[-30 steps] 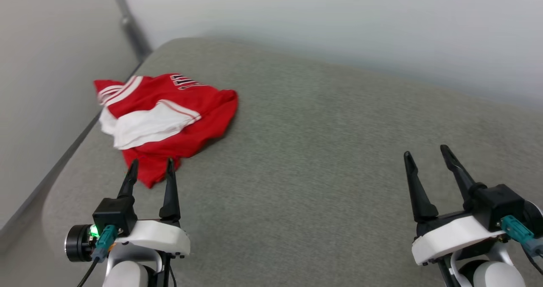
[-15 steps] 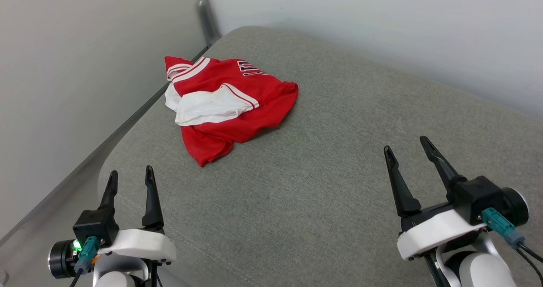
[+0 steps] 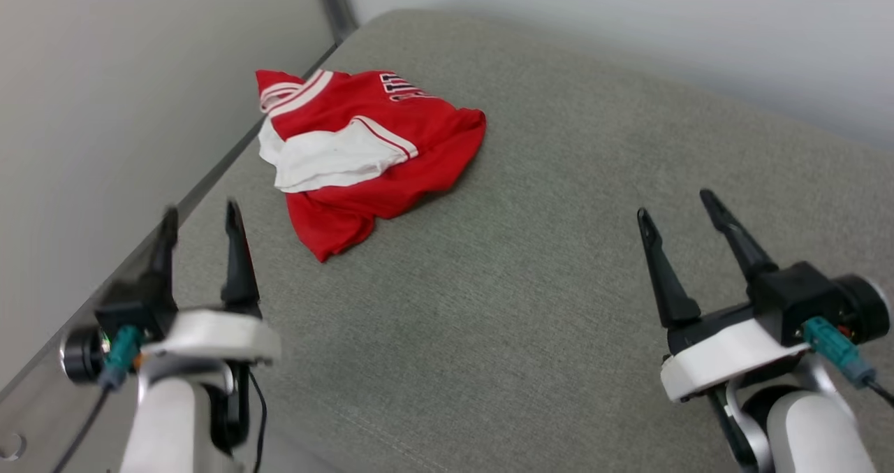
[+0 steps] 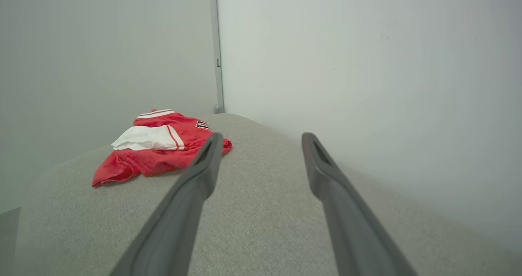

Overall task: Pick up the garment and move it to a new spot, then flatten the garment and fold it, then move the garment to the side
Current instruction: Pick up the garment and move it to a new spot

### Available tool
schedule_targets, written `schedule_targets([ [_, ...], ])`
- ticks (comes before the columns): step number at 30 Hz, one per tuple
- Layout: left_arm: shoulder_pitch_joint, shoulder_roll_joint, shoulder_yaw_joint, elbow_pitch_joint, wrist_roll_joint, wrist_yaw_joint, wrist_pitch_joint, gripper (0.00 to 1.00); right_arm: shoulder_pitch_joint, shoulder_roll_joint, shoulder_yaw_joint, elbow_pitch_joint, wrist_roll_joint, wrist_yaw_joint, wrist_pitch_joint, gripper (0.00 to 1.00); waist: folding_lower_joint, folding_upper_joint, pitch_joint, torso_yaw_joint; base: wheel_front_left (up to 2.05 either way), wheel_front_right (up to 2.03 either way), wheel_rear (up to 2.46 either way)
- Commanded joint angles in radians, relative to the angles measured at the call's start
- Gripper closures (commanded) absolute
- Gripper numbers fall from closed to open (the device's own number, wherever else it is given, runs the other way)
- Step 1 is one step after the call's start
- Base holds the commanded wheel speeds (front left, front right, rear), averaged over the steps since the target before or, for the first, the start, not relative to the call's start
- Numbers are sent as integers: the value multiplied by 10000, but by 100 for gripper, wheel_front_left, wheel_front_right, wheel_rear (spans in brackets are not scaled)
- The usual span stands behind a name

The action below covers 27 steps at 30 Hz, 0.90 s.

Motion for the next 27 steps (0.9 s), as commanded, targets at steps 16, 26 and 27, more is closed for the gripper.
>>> schedule_targets([
  [16, -5419, 2606, -461, 2150, -690, -1044, 4170, 0, -1517, -808, 50, -1605, -149, -3, 550, 0, 0, 0, 3220, -2274, 0, 0, 0],
  [26, -6171, 4535, -1531, 4626, -2321, -1108, 7619, 0, -2106, -619, -59, -1782, -114, -3, 166, 0, 0, 0, 4462, -3214, 0, 0, 0],
  [27, -6195, 4600, -1527, 4881, -2411, -1108, 7817, 0, -2112, -600, -105, -1751, -105, -3, 127, 0, 0, 0, 4505, -3260, 0, 0, 0],
])
